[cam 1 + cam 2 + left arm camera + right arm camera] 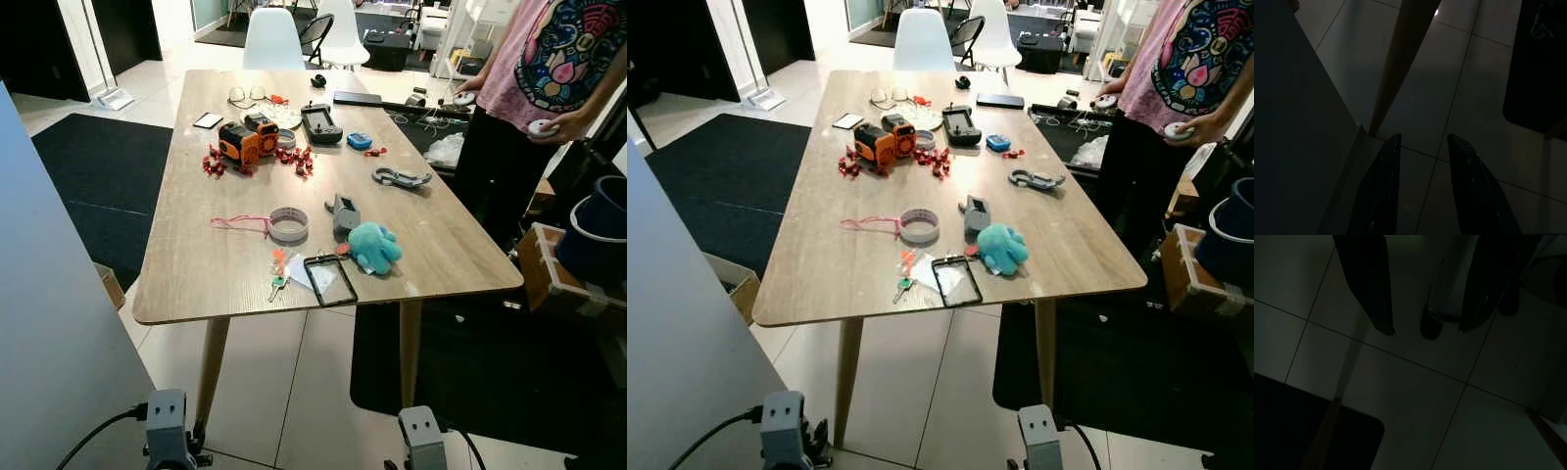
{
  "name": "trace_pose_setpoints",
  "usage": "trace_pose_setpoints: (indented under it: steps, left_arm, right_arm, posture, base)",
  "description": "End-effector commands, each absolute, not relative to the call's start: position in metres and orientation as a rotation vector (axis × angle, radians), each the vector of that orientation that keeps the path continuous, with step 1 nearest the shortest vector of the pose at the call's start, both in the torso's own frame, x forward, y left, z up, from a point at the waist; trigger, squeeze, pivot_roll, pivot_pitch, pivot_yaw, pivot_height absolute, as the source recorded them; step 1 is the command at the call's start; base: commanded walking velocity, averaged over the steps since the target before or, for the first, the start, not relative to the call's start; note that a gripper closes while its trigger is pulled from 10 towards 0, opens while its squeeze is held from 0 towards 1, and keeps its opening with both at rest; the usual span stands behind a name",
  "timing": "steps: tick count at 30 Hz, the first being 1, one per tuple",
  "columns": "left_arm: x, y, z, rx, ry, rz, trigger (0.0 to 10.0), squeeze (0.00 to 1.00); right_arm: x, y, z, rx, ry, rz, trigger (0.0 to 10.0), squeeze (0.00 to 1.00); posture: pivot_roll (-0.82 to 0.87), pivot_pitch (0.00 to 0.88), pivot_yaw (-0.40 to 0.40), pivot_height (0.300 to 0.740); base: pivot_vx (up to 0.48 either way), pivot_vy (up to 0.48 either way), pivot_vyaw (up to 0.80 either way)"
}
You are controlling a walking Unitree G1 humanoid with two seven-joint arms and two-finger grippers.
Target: Hang keys on a hook
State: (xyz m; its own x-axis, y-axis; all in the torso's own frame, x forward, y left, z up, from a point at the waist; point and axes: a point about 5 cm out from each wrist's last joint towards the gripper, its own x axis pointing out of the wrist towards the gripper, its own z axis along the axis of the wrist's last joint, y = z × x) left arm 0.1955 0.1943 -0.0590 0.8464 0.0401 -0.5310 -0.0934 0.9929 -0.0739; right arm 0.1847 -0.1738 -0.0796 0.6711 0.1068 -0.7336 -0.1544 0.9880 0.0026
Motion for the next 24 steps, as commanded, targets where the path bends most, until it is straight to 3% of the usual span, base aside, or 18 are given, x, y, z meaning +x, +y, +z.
trace_pose_setpoints:
  steps: [1, 8, 24]
  left_arm:
    - [0.1899, 0.1939, -0.0628, -0.101, 0.580, 0.072, 10.0, 0.00]
    - [0.1909, 0.1935, -0.0630, -0.105, 0.586, 0.077, 10.0, 0.00]
    - [0.1921, 0.1964, -0.0629, -0.094, 0.595, 0.093, 10.0, 0.00]
  right_arm:
    - [0.1803, -0.1745, -0.0817, -0.065, 0.836, 0.148, 10.0, 0.00]
    - [0.1807, -0.1743, -0.0815, -0.066, 0.835, 0.148, 10.0, 0.00]
    - [0.1805, -0.1747, -0.0816, -0.064, 0.835, 0.146, 10.0, 0.00]
  posture:
    - [0.05, 0.059, -0.029, 0.740]
    - [0.05, 0.059, -0.029, 0.740]
    - [0.05, 0.058, -0.026, 0.740]
  base:
    - [0.000, -0.386, 0.00]
    - [0.000, -0.381, 0.00]
    - [0.000, 0.000, 0.00]
